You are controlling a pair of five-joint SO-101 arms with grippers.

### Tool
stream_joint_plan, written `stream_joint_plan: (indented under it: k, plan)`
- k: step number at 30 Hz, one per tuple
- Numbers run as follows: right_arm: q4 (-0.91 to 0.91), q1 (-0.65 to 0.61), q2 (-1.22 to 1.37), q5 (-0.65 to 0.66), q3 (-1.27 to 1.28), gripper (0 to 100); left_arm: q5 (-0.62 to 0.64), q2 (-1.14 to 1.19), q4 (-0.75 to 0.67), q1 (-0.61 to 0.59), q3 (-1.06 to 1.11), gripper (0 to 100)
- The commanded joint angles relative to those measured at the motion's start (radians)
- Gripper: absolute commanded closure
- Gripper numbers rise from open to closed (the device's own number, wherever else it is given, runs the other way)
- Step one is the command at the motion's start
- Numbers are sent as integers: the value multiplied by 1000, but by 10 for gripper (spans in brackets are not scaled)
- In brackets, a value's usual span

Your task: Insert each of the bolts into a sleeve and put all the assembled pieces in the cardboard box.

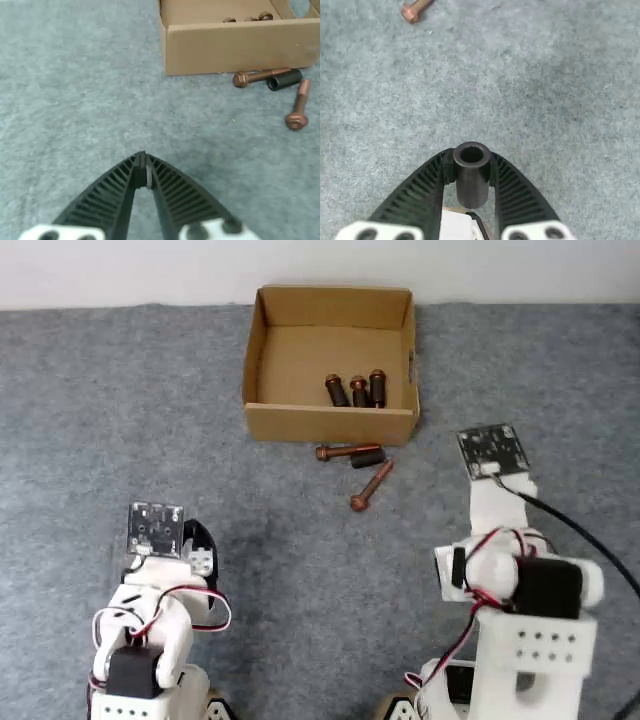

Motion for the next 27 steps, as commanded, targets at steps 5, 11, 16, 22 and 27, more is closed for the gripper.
stream_joint_plan:
  k: [5, 11, 16, 22, 27]
  plan:
    - [18, 120, -61, -11, 0, 990, 60, 502, 6, 178, -403, 994]
    - [18, 208, -70, -11, 0, 990, 57, 916, 11, 298, -677, 994]
    - [21, 262, -70, -11, 0, 990, 44, 1215, 11, 376, -881, 994]
    - [25, 328, -71, -11, 0, 990, -143, 1524, 46, 433, -1144, 966]
    - [25, 337, -71, -11, 0, 990, -132, 1752, 97, 440, -1394, 959]
